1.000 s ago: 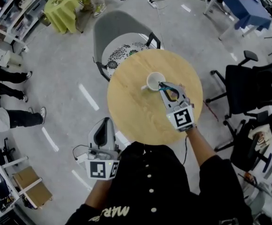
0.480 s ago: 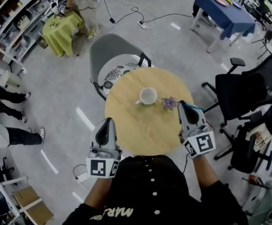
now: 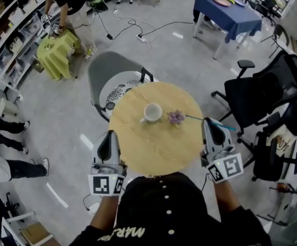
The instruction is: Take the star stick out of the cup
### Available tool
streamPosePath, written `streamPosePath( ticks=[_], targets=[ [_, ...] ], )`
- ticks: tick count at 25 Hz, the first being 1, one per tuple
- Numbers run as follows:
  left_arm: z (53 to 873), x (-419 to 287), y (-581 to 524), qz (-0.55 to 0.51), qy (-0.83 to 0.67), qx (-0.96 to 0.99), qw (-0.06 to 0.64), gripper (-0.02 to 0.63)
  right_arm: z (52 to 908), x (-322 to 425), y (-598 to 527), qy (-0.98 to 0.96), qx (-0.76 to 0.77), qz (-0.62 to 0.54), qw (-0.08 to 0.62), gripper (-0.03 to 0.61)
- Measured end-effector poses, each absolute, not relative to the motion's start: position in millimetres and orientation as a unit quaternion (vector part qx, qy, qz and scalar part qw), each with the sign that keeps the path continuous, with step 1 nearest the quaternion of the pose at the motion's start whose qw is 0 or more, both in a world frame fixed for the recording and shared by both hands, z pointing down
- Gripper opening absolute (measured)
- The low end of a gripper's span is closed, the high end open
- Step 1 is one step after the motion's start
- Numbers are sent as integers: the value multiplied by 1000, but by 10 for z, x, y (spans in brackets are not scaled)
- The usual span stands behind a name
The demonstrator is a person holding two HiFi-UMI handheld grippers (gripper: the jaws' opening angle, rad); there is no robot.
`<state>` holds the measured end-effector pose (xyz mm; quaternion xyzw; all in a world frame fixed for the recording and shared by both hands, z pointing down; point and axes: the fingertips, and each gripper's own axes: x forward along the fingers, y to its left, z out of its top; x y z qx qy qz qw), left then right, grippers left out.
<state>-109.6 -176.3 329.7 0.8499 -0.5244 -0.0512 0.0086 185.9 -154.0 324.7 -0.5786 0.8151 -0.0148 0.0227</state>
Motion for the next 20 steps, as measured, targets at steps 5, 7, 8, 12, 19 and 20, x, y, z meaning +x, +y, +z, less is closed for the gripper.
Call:
streamPosePath(
  ticks=[5, 7, 8, 12, 19, 20],
  targets=[
    [3221, -1059, -1810, -52, -520, 852, 0, 3, 3124, 2078, -1436, 799, -600, -12, 29, 18],
    [3191, -1025, -1825, -51, -517, 854, -3, 3, 3095, 2158, -1424, 793, -608, -10, 29, 18],
    [3176, -1011, -1835, -51, -516, 855, -4, 3, 3082, 2191, -1422, 791, -612, -9, 28, 18],
    [3144, -972, -1864, -52, -512, 857, -8, 4, 3062, 2271, -1409, 783, -622, 1, 24, 18],
    [3149, -918, -1865, -50, -511, 858, -10, 4, 3094, 2301, -1412, 780, -625, 7, 21, 17],
    [3152, -915, -1863, -50, -511, 858, -11, 3, 3100, 2301, -1416, 779, -626, 7, 21, 17]
  ],
)
